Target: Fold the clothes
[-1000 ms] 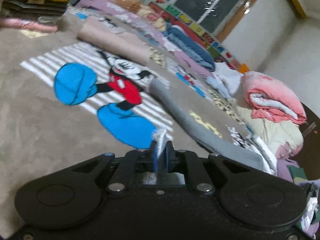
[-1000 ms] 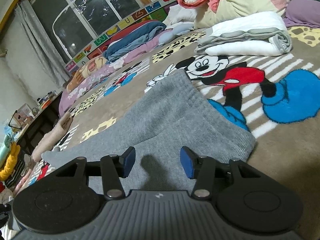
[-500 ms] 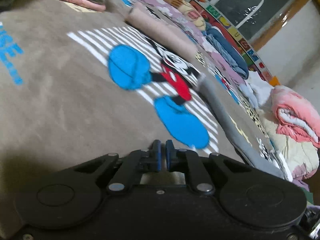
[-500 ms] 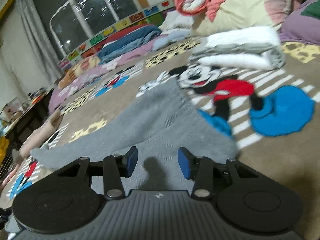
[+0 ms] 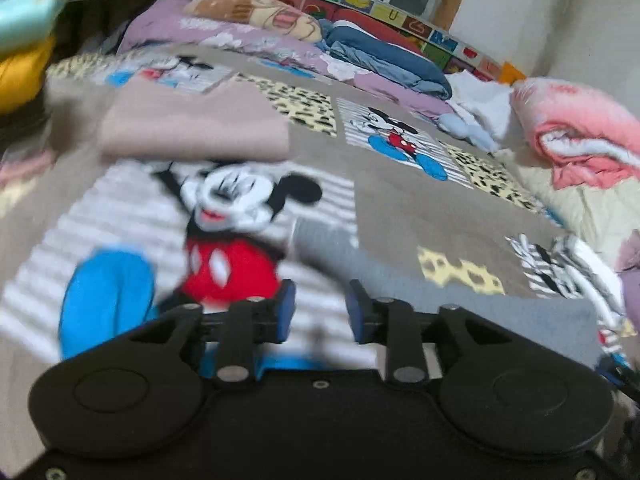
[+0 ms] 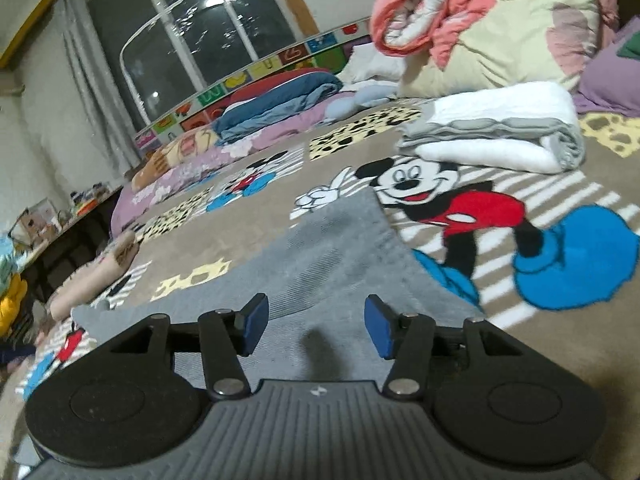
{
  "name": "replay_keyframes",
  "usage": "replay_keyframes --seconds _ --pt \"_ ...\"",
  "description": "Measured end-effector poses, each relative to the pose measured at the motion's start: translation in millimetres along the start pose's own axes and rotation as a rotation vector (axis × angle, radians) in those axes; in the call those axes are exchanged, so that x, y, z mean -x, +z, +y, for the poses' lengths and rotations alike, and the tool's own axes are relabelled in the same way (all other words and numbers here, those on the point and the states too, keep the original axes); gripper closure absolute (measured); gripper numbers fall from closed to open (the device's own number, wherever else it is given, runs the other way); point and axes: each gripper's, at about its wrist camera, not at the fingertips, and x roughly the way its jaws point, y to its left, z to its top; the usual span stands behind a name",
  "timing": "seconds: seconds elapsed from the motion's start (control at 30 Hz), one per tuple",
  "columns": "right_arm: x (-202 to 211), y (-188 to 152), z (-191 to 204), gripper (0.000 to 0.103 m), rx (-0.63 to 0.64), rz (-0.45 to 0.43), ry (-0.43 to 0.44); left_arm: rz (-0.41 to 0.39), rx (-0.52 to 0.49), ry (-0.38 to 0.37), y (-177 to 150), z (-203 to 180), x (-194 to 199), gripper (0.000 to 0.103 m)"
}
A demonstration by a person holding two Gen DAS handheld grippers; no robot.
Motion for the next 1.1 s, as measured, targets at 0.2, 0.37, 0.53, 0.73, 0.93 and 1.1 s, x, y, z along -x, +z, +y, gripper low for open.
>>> replay_keyframes --seconds 0.2,0.37,0.53,0.73,0.93,1.1 --pt "-11 -2 8 0.046 0.033 0.02 0.014 0.001 -0.057 0.004 25 6 -33 0.055" --pt "-13 -4 4 0.046 0.01 0.034 0.035 0.0 -0.105 0.002 45 13 -59 0.055" --pt "-14 -6 0 0.046 -0.009 0.042 0.054 -0.01 -0.175 -0.052 33 35 -56 0.055" --pt "-17 -8 2 0.045 0.003 0.046 0.052 0.019 -0.302 -0.102 17 24 -79 0.055" --pt "-20 -10 2 0.044 0.007 0.046 0.052 -0.004 -0.357 -0.146 20 12 -101 0.055" --pt "-21 -10 1 0.043 0.007 0.046 0.056 0.035 -0.338 -0.235 27 5 -106 0.074"
